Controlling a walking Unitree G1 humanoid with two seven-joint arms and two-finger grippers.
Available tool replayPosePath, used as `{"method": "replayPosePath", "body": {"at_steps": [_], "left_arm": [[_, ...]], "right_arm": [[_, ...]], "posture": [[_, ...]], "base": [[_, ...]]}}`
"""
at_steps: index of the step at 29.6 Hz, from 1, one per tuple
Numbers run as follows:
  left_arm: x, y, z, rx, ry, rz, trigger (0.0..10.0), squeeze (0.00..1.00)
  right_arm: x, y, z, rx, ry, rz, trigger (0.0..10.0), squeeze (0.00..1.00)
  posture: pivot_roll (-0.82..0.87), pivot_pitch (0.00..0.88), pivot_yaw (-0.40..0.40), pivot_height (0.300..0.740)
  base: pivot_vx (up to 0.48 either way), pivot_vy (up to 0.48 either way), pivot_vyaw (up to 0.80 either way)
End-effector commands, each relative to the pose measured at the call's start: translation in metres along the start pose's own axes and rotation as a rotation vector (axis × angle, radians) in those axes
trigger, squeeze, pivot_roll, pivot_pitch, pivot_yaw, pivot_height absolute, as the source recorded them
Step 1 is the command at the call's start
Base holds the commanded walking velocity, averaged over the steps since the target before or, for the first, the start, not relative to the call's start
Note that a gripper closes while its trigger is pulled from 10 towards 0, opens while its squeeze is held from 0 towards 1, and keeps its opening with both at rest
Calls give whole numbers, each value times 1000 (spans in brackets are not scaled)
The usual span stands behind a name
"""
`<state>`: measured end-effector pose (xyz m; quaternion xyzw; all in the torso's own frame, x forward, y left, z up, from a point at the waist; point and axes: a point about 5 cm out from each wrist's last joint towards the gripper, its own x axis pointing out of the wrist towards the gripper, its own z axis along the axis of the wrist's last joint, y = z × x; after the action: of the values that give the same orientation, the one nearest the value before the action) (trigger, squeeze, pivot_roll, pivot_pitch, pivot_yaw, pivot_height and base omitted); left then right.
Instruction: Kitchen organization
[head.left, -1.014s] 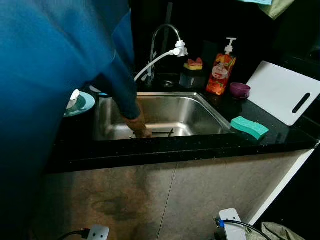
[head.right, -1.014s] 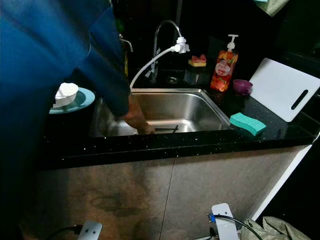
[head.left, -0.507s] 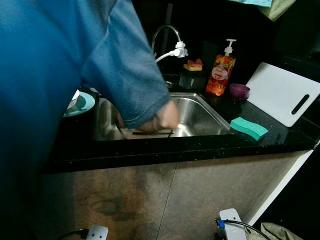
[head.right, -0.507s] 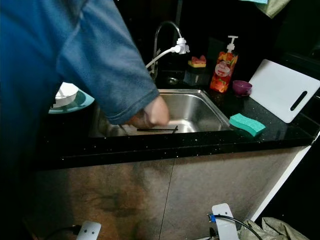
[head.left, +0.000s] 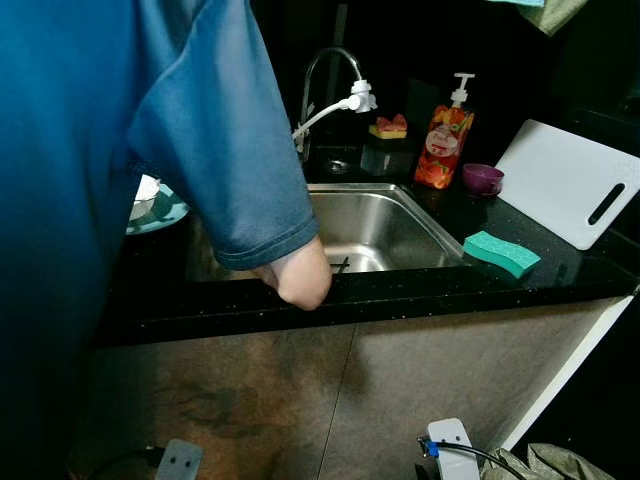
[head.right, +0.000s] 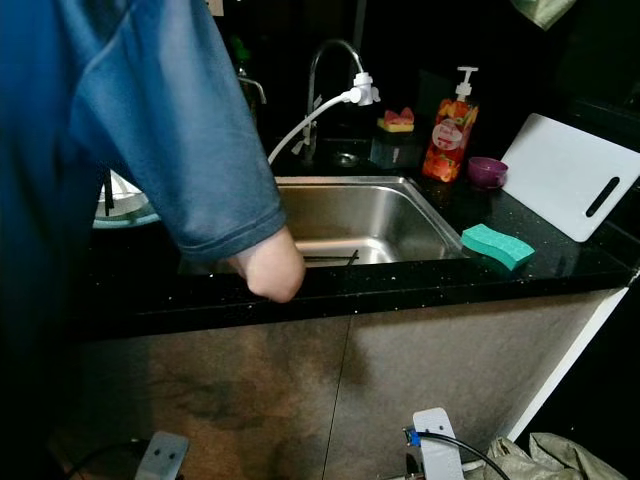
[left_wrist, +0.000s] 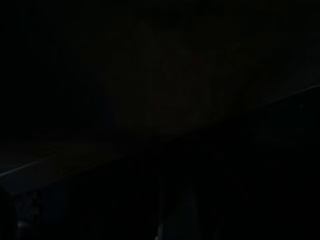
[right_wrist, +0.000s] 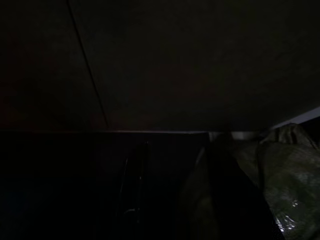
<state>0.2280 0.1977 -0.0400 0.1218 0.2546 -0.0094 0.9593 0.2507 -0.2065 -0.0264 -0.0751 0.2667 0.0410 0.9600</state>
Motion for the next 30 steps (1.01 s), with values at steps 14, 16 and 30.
{"method": "replayPosePath", "body": {"at_steps": [14,16,30], "left_arm": [[-6,-3,-9,15,31,-30,10000,0],[-4,0,-6,10,25,-18,10000,0],[-7,-6,-8,16,27,-47,10000,0]], "right_arm": [[-4,9,-10,29,13,-7,10000,0],[-4,9,-12,29,23,-11,10000,0],[-8,13,-21,41,51,-9,10000,0]], "posture": [[27,82,-65,740],[29,81,-55,740],[29,106,-57,740]], "base": [[0,0,0],[0,0,0],[0,0,0]]}}
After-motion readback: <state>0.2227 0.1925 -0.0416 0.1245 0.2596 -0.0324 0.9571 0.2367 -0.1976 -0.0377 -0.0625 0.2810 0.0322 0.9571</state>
